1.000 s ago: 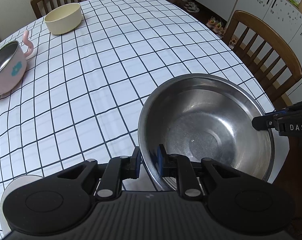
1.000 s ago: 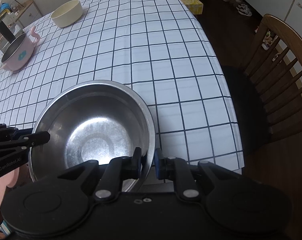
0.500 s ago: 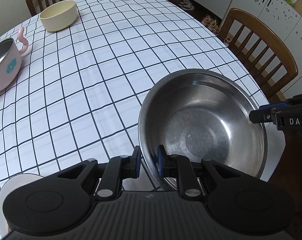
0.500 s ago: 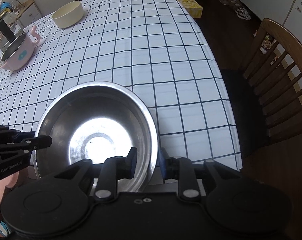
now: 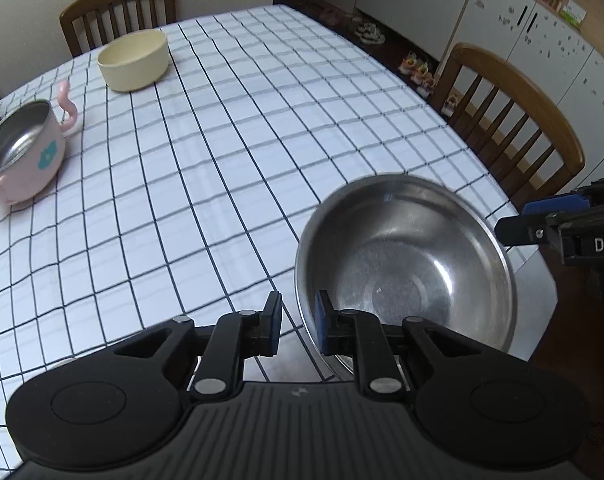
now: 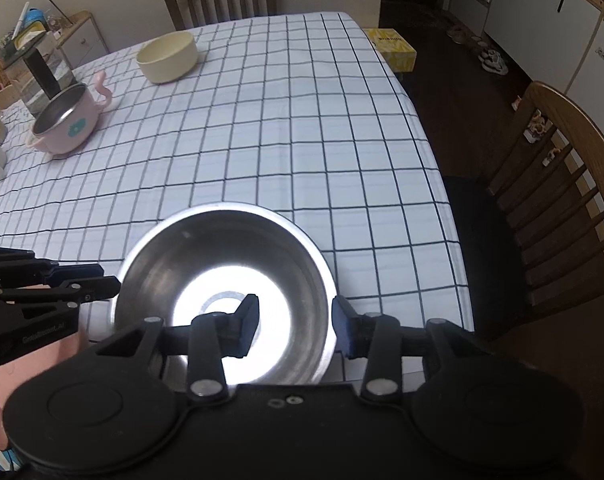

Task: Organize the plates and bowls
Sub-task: 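Lift the steel bowl with both grippers, set it on the stack, open, then move both grippers to the small pink steel pot and close on its rim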

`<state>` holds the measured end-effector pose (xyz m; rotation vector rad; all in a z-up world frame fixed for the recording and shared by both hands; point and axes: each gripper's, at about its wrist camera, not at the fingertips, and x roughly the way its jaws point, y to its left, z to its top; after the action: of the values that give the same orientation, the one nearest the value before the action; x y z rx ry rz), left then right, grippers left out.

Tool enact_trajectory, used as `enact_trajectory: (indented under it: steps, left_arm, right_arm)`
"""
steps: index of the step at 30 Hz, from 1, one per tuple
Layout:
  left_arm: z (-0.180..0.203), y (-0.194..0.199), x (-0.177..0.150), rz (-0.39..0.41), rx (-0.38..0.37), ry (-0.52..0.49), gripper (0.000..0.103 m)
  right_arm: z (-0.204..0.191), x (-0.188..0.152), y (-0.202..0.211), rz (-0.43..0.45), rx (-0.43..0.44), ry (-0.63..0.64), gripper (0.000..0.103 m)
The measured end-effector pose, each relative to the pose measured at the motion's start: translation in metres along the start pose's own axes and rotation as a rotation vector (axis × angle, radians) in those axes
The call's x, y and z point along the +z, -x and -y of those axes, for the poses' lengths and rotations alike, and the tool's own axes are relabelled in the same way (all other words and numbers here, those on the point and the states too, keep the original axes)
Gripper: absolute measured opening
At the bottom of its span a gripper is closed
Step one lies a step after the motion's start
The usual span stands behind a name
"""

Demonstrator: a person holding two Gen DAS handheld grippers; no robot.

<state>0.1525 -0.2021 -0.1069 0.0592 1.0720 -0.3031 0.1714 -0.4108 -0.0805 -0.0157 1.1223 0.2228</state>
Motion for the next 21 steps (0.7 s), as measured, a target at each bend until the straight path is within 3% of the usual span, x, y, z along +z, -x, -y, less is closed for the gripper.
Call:
enact_trajectory:
  steps: [4, 10, 12, 14, 21]
  left_arm:
    - [-0.009, 0.020, 0.005, 0.049, 0.000, 0.018, 0.027]
    - [-0.031, 0.049, 0.015, 0.120, 0.011, 0.063, 0.029]
    - [-0.041, 0.058, 0.019, 0.146, 0.028, 0.080, 0.035]
    - [-0.051, 0.066, 0.022, 0.176, 0.047, 0.096, 0.052]
    - [-0.089, 0.082, 0.033, 0.251, 0.124, 0.144, 0.066]
  right_arm:
    - [-0.013, 0.009, 0.014, 0.031, 0.017, 0.022, 0.049]
    - [-0.042, 0.033, 0.032, 0.090, 0.060, 0.059, 0.064]
    - [-0.053, 0.044, 0.037, 0.111, 0.078, 0.077, 0.066]
    - [-0.065, 0.054, 0.041, 0.132, 0.085, 0.099, 0.073]
    - [-0.104, 0.083, 0.037, 0.168, 0.094, 0.161, 0.083]
